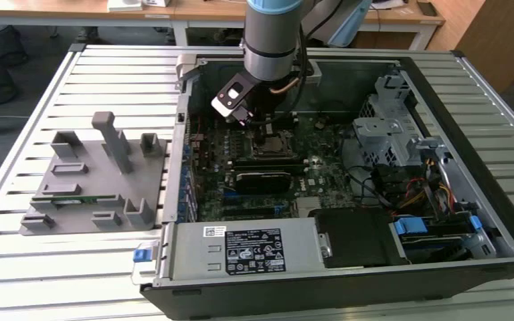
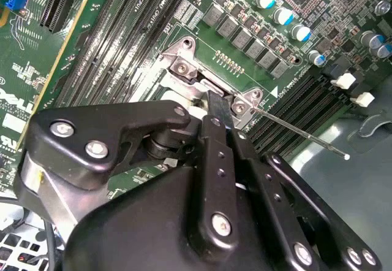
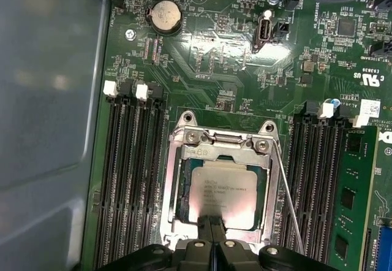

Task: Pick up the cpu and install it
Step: 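Close the cpu cover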

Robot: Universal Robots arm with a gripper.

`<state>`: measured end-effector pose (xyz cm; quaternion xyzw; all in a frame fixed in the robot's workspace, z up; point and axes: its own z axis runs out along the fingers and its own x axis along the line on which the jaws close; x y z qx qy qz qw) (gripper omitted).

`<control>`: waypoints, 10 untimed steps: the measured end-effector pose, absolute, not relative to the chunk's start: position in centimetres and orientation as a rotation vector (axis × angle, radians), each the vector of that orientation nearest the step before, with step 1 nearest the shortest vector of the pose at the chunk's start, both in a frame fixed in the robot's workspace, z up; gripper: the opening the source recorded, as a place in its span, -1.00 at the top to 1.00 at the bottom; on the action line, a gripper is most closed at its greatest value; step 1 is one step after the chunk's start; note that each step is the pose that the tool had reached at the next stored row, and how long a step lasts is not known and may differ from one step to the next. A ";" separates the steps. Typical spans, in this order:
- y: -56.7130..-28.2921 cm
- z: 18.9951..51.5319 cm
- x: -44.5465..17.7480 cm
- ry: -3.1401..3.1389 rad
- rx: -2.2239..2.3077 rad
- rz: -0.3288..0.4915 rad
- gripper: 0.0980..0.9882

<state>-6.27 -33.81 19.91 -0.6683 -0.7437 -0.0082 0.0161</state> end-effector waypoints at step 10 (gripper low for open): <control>-33.8 19.9 -5.3 -2.303 -2.069 -0.048 0.96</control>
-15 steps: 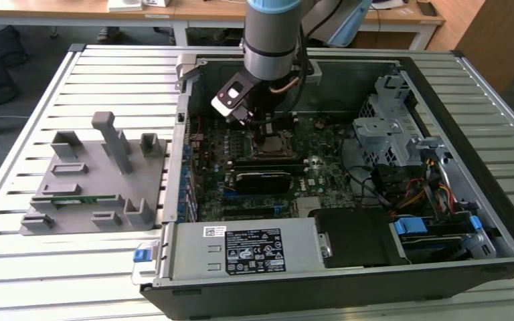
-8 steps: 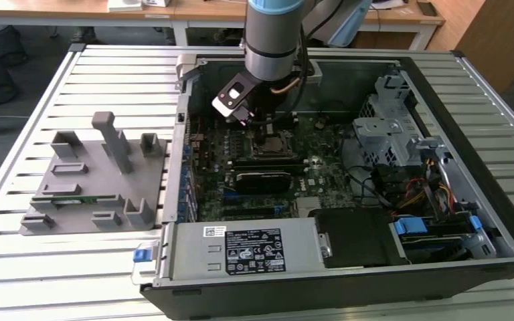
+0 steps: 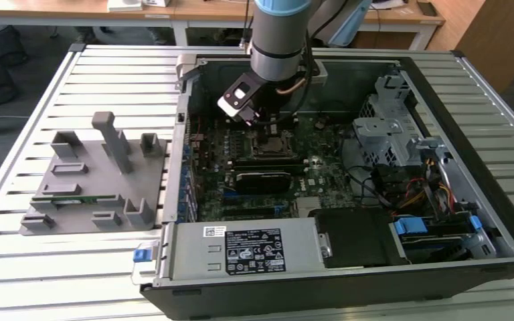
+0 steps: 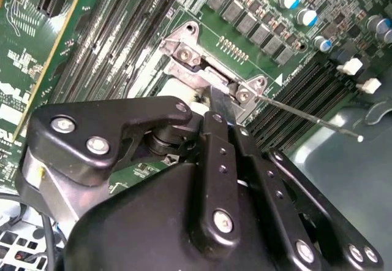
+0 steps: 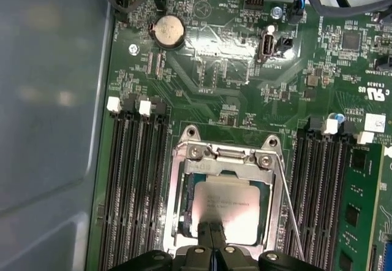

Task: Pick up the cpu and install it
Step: 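Close the cpu cover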

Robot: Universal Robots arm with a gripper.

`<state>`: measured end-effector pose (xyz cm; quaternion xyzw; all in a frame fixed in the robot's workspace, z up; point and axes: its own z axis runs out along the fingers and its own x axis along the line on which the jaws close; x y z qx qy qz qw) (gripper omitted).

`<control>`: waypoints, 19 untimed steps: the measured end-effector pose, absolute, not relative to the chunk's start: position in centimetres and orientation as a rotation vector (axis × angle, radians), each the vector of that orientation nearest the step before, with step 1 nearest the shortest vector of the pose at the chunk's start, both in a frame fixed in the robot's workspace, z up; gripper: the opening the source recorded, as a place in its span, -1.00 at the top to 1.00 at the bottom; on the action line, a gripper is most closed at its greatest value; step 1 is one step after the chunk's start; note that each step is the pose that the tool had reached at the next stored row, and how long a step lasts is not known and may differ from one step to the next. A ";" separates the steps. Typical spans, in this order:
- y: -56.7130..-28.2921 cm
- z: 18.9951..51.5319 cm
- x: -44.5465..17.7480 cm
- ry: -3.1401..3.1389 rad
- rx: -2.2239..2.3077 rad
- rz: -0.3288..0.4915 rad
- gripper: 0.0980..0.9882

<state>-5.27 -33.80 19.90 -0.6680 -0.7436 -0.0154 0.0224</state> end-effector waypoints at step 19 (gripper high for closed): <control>-33.8 20.1 -5.5 -2.300 -2.066 -0.055 0.96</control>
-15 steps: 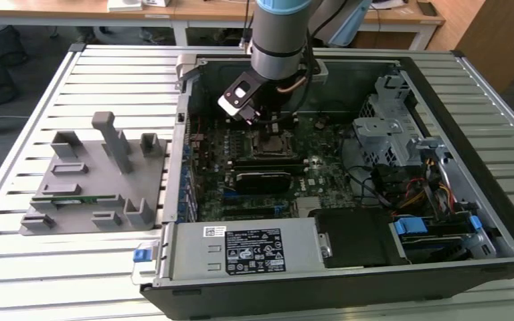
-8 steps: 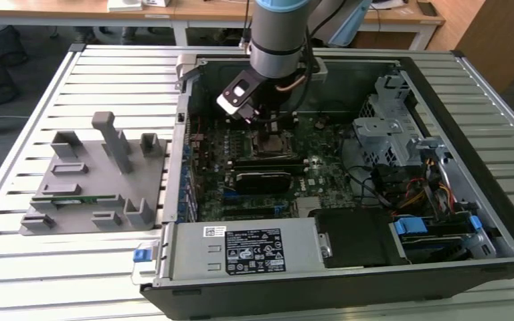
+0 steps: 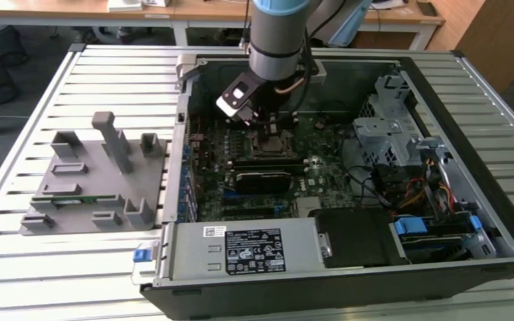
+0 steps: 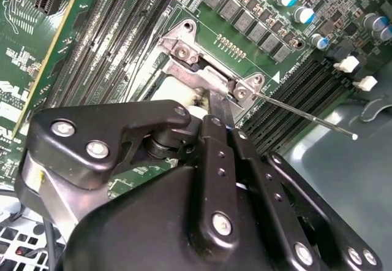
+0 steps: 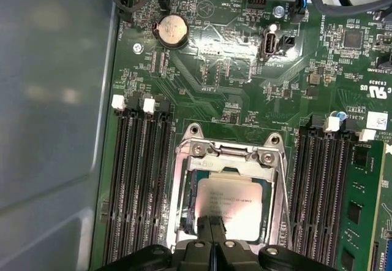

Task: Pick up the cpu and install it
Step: 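Close the cpu cover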

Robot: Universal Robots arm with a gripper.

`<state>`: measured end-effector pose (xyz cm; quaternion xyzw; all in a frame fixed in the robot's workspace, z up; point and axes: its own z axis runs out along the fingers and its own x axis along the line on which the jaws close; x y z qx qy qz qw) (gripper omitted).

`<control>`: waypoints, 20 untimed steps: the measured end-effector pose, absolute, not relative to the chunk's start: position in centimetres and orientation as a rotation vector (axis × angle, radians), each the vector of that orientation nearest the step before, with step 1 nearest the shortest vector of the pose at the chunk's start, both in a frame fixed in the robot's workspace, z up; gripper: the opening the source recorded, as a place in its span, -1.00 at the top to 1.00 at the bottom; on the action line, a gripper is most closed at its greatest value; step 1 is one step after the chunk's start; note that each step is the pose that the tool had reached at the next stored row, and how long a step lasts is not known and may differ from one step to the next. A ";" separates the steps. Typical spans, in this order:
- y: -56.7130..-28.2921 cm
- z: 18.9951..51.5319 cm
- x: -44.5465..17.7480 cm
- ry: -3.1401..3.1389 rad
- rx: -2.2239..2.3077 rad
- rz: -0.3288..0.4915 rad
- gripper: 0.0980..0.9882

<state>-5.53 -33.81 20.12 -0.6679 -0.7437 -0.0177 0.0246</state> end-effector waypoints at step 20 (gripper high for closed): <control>-33.8 21.1 -4.7 -2.299 -2.065 -0.058 0.96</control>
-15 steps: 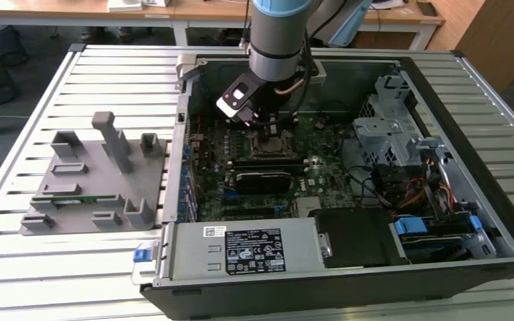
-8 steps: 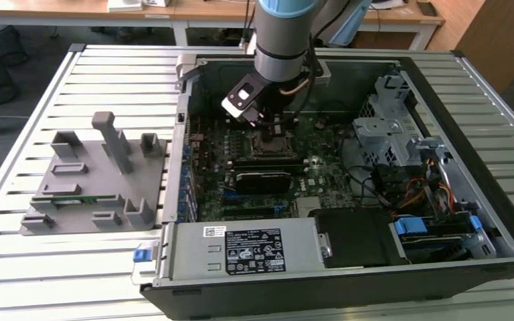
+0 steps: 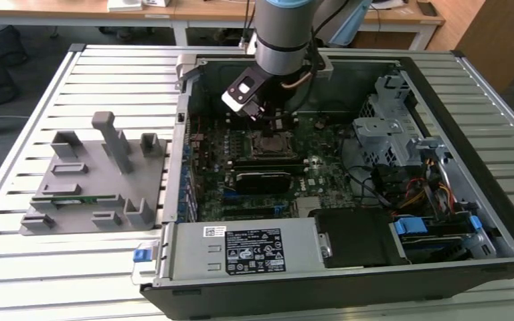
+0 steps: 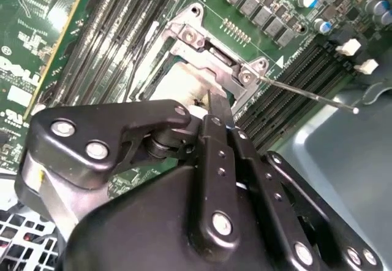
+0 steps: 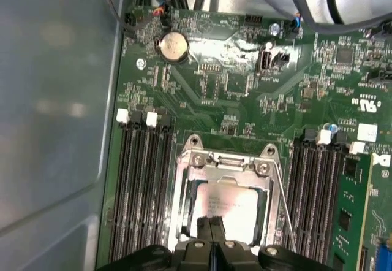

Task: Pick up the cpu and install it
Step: 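Close the cpu cover, then install the first cpu locking lever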

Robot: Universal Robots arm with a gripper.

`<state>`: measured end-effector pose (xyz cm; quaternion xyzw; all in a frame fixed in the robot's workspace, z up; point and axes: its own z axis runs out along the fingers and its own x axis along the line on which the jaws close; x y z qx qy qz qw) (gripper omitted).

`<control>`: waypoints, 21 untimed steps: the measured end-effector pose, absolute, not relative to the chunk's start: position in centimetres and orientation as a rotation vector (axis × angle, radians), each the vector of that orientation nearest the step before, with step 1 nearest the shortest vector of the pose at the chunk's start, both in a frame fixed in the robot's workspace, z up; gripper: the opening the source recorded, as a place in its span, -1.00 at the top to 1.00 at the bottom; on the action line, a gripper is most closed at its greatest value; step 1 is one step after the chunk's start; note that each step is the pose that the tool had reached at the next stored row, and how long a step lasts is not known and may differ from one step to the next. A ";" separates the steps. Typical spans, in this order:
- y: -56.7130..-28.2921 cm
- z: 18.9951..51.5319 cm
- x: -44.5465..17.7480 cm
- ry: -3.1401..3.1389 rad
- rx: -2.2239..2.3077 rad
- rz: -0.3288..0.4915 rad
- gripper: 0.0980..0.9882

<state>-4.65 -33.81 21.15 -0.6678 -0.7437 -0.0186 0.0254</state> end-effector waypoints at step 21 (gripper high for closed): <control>-33.8 21.7 -3.2 -2.299 -2.065 -0.057 0.96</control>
